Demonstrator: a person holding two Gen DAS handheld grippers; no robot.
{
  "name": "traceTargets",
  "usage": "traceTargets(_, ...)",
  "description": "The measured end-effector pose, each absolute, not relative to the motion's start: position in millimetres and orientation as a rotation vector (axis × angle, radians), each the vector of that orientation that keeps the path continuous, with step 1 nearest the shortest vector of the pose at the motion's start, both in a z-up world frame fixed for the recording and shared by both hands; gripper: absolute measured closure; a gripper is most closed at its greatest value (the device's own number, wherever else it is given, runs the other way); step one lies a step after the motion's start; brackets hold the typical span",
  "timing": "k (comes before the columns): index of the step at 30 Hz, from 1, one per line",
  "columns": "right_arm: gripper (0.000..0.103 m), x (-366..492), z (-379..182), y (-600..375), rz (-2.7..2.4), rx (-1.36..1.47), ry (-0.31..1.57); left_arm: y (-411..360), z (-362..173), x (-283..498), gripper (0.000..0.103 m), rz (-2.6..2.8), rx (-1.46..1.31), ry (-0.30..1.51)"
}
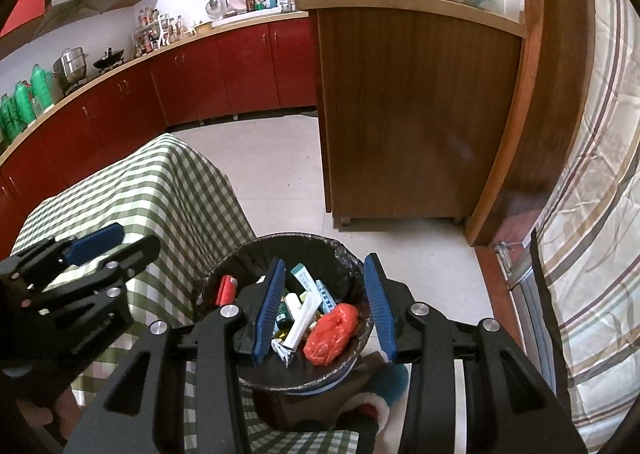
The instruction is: Collect trash
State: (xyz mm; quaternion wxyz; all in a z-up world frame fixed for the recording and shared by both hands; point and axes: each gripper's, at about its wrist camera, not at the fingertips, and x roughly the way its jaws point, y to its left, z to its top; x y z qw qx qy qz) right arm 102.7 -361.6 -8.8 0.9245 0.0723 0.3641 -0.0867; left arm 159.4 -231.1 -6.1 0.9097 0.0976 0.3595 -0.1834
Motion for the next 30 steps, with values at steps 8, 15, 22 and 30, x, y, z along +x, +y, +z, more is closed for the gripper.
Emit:
traceTargets(8,0.056,95.5,-7.7,-345.5,-0.176,0.154,0.747,-197.2,-1.2,143.7,0.053,-0.338,0.184,0.742)
traceTargets(15,0.050,74.3,-1.6,-315.6,-0.160,0.145,0.729,-157.1,5.4,122.3,0.044,-0.288,0.138,0.746)
traceTargets(22,0.045,52.8,13.9,-290.0,-0.147,0.112,0.694,-125.4,16.3,92.5,0.038,-0.260,0.104,0.731)
traceTargets(30,0.040,26.0,32.0,-263.7,-0.145,0.065,0.644,-95.9,33.2,60.7,0.032,-0.232,0.080,0.694)
